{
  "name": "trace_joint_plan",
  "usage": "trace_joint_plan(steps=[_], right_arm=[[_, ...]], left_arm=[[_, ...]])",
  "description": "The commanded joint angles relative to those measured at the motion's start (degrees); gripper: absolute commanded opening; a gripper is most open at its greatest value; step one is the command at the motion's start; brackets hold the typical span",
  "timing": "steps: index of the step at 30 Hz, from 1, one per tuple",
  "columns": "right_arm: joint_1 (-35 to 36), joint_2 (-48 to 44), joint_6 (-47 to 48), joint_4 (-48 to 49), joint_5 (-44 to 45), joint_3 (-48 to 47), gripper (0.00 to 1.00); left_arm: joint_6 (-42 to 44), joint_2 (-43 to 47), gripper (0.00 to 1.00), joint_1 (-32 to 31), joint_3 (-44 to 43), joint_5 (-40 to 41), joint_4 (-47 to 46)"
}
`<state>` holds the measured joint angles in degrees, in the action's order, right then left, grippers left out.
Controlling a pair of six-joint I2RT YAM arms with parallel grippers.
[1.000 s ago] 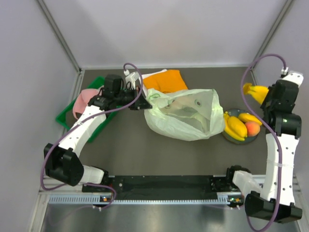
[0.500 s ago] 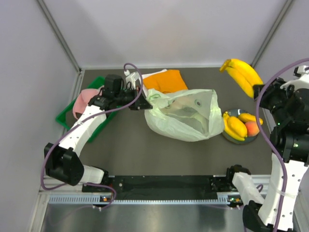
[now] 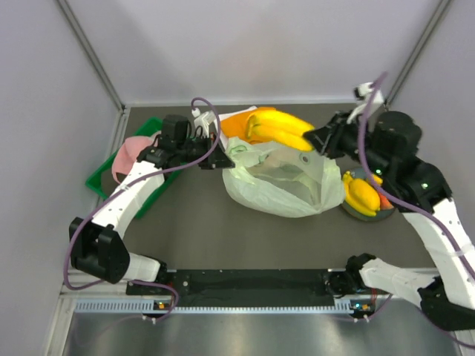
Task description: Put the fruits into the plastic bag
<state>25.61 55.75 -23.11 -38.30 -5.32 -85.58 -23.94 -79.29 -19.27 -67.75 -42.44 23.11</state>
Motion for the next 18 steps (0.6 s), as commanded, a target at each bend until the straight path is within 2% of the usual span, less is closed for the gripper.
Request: trace_joint_plan(steps=[1, 5, 10, 18], right_arm=[[11.73, 3.92, 0.44, 1.31, 8.39, -1.61, 0.00], [13.77, 5.43, -0.97, 1.21, 8.57, 2.25, 0.00], [13.33, 4.02, -1.76, -2.90, 17.09, 7.61, 0.00], [11.75, 2.96, -2.37, -7.57, 16.30, 8.94, 0.00]], left_arm=[[0.39, -0.08, 0.00, 0.19, -0.02, -0.02, -2.20], [0.39, -0.08, 0.00, 0.19, -0.02, -0.37, -2.28], [0.74, 0.80, 0.00, 0.28, -0.11, 0.95, -1.93], [0.83, 1.33, 0.00, 0.28, -0.11, 1.30, -2.02]])
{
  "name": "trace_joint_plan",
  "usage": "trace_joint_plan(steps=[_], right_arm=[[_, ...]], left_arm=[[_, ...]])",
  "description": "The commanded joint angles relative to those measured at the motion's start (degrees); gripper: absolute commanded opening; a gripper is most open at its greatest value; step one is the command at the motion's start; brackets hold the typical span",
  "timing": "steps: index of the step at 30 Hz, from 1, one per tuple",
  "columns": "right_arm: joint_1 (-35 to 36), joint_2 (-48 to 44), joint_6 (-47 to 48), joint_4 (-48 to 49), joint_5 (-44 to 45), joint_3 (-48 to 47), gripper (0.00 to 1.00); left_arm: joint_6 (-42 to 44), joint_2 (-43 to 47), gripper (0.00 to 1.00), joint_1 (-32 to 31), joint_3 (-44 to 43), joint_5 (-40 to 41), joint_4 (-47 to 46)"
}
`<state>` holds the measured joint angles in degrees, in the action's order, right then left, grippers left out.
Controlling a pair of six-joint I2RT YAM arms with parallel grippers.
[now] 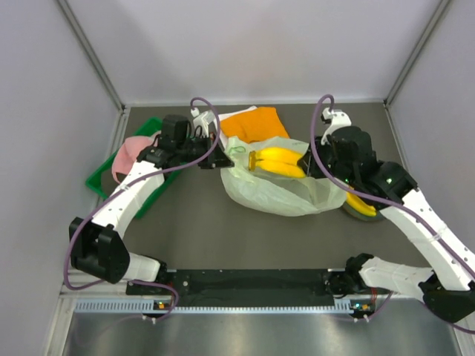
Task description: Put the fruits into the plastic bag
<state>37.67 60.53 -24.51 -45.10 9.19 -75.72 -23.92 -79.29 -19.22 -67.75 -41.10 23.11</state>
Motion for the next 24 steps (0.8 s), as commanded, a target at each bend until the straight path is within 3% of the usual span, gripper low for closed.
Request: trace_joint_plan(steps=[1, 8, 14, 24], right_arm=[[-0.40, -1.91, -1.06, -1.13, 2.58, -0.66, 0.00], [-0.40, 3.44, -1.94, -7.11, 12.42, 0.04, 0.00], [-0.32, 7.04, -2.56, -2.36, 17.60, 1.02, 0.00], [6.36, 16.89, -3.00, 7.03, 24.39, 0.84, 0.00]], left_arm=[[0.81, 1.33, 0.00, 0.33, -0.11, -0.03, -1.93], [0.81, 1.59, 0.00, 0.33, 0.07, -0.38, -2.28], [0.81, 1.76, 0.00, 0.50, -0.02, -0.38, -2.28], [0.81, 1.33, 0.00, 0.59, 0.07, -0.65, -2.28]])
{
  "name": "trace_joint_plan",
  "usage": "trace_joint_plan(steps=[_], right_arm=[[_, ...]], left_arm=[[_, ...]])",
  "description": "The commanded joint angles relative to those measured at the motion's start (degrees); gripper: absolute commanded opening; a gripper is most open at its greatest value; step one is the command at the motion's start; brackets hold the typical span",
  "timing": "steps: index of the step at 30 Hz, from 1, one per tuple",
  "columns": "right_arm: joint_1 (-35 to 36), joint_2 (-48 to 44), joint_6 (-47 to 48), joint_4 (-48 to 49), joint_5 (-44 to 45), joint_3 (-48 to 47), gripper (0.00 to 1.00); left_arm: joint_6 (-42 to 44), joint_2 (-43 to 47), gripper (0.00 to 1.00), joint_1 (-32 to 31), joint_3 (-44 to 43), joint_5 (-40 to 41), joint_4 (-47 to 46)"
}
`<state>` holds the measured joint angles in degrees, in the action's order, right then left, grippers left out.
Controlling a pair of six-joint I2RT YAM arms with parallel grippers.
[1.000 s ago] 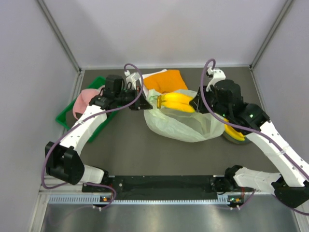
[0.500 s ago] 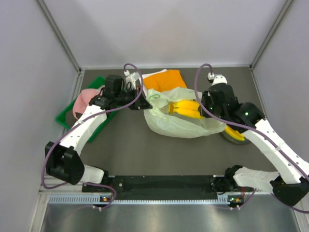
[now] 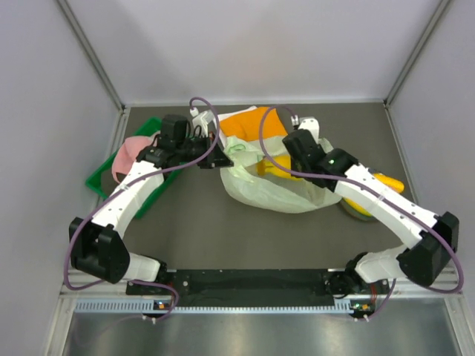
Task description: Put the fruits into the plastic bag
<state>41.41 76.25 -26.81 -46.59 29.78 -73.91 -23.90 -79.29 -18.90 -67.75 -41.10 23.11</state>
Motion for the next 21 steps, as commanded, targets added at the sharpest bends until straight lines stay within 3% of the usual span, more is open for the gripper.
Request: trace_joint_plan(steps=[1, 9, 21], right_arm=[[2.89, 2.05, -0.88, 10.27, 3.62, -0.80, 0.00], [2.98, 6.89, -0.79, 11.52, 10.99, 1.83, 0.00], [2.98, 12.52, -2.46, 12.49, 10.12, 4.04, 0.00]], left_arm=[[0.79, 1.41, 0.00, 0.35, 0.07, -0.65, -2.28], [0.70, 1.41, 0.00, 0.26, 0.07, -0.91, -2.37], [0.87, 1.68, 0.00, 0.26, -0.02, -0.56, -2.20]])
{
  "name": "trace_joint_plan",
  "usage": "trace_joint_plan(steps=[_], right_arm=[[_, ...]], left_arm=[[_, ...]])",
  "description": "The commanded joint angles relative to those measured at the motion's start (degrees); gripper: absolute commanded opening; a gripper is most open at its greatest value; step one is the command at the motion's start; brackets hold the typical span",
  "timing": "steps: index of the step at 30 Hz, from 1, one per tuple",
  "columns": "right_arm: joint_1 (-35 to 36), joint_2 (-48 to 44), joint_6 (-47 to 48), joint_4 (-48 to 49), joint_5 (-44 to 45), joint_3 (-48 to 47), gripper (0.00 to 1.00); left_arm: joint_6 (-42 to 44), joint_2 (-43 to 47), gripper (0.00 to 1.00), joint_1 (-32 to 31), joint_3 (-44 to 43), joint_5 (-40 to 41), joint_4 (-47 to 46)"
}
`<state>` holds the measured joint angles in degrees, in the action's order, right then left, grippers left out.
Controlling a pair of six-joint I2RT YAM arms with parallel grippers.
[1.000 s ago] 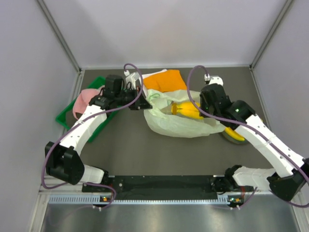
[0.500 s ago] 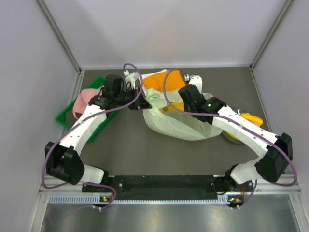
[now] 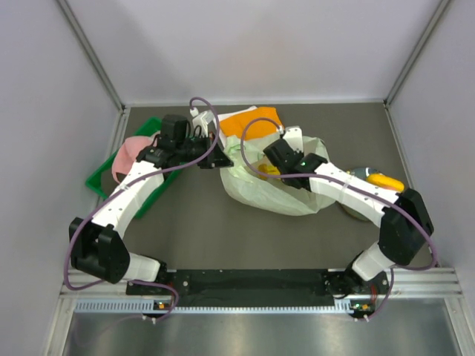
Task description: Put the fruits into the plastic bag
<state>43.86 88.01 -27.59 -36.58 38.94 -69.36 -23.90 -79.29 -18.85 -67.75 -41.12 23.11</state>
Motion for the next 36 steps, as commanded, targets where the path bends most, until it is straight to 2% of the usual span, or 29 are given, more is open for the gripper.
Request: trace_joint_plan(steps=[1, 5, 7, 9, 11, 12, 17, 21, 23, 31, 36], right_arm=[[0.62, 1.11, -1.76, 1.78, 0.88, -0.51, 0.00], [0.53, 1.47, -2.90, 1.25, 0.00, 0.28, 0.02], [0.53, 1.38, -3.25, 1.16, -0.62, 0.89, 0.07], [0.62, 1.47, -3.61, 0.89, -1.23, 1.25, 0.16], [0.62, 1.90, -3.69, 0.20, -1.50, 1.25, 0.20], [0.53, 2.08, -3.69, -0.07, -1.50, 1.07, 0.27], [0.62, 2.43, -3.52, -0.51, -1.58, 0.37, 0.41], [0.53, 2.87, -2.55, -1.13, -2.11, -0.42, 0.62], [0.53, 2.87, -2.38, -1.65, -2.81, -0.86, 0.69], [0.53, 0.15, -2.55, -0.43, -6.15, -1.39, 0.70], [0.62, -5.46, -2.47, 2.29, -9.75, -0.51, 0.70]], left_arm=[[0.87, 1.68, 0.00, 0.22, -0.02, -0.54, -2.20], [1.05, 1.68, 0.00, 0.22, -0.11, -0.36, -1.93], [1.05, 1.77, 0.00, 0.31, -0.11, -0.27, -2.02], [1.05, 1.77, 0.00, 0.22, -0.11, -0.36, -1.93], [1.05, 1.77, 0.00, 0.22, -0.11, -0.36, -1.93], [1.05, 1.77, 0.00, 0.22, -0.11, -0.36, -1.93], [1.05, 1.68, 0.00, 0.31, -0.02, -0.27, -1.85], [1.05, 1.68, 0.00, 0.22, -0.02, -0.18, -1.93], [1.14, 1.68, 0.00, 0.22, -0.02, -0.27, -1.85], [1.14, 1.59, 0.00, 0.22, -0.02, -0.45, -1.85], [1.05, 1.41, 0.00, 0.22, 0.07, -0.54, -1.93]])
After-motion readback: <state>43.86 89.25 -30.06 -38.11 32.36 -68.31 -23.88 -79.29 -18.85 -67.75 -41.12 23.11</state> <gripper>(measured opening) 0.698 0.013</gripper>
